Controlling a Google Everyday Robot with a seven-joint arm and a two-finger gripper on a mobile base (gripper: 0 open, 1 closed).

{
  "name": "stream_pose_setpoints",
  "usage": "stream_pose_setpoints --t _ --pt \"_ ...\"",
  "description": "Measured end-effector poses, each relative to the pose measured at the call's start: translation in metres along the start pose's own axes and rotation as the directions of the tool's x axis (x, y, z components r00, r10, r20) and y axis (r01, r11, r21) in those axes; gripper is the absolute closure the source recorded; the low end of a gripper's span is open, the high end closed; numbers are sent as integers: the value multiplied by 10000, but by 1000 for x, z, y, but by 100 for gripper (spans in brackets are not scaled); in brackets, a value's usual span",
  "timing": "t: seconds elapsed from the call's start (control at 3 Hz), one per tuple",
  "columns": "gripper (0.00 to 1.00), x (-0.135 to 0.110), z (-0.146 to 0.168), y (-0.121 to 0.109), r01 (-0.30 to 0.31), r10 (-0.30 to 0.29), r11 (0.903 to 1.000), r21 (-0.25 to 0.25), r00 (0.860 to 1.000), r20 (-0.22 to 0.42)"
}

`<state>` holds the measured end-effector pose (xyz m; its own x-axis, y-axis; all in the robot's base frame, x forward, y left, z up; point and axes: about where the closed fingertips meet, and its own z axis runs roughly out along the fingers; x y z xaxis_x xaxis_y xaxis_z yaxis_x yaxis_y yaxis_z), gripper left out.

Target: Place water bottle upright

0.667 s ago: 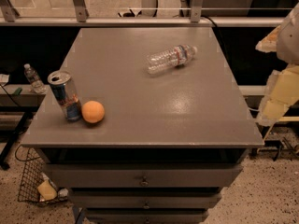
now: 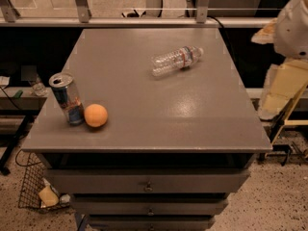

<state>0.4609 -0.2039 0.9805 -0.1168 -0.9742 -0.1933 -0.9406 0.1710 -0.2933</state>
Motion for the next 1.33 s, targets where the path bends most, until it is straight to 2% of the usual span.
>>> stream_pose_setpoints --t 0.33,0.67,1.0,1.33 --pt "0 -37 14 -35 1844 -1849 9825 272 9826 147" --pt "0 -74 36 -65 3228 -3232 9462 205 9462 173" --pt "0 -102 59 -89 4012 -4011 9160 -37 9159 130" --pt "0 -127 91 -117 4459 -4464 8931 -597 8948 39"
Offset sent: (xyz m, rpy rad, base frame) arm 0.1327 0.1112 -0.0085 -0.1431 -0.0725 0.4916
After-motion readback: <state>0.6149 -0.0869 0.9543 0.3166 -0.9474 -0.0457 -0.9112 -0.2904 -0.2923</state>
